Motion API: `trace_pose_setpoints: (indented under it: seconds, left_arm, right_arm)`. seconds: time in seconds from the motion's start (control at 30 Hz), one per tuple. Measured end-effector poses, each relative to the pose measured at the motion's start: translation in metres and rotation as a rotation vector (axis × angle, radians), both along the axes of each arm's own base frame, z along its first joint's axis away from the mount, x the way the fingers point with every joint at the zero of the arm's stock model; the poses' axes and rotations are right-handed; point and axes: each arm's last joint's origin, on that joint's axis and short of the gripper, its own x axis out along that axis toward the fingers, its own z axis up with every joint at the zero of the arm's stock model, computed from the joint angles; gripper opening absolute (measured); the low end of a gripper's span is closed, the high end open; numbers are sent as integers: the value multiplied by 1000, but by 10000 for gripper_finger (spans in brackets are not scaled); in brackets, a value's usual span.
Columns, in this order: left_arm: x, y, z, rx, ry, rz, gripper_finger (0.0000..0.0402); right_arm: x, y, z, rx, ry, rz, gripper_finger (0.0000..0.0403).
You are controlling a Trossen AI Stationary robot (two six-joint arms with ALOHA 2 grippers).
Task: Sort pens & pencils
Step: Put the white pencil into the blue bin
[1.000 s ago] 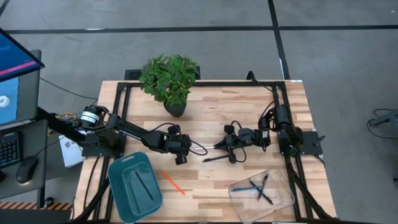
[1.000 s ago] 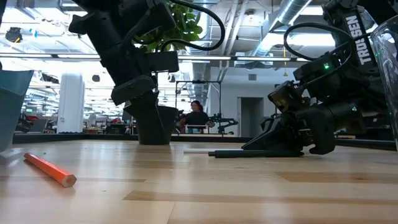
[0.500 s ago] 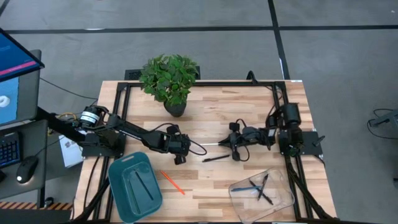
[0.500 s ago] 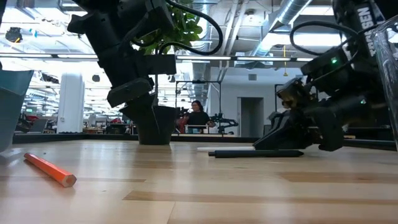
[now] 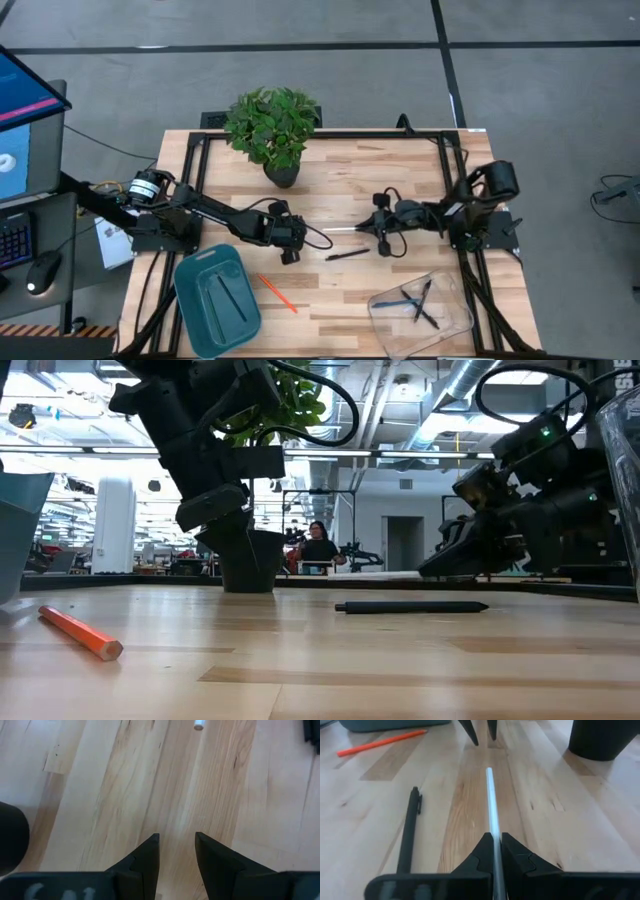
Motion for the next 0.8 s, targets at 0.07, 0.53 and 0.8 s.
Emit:
trace_pose_setpoints:
  seconds: [0.07,0.53,0.8]
  left_arm:
    - [0,0,0,0,0,1,117]
    - [-3,-1,-1,26,12,46,117]
    - [-6,-16,-1,31,0,25,117]
  right_arm:
    - [0,0,5,-1,-13,1,35]
    - [-11,-1,37,-28,-11,-19,35]
    - [-20,-1,58,-40,-49,-29,35]
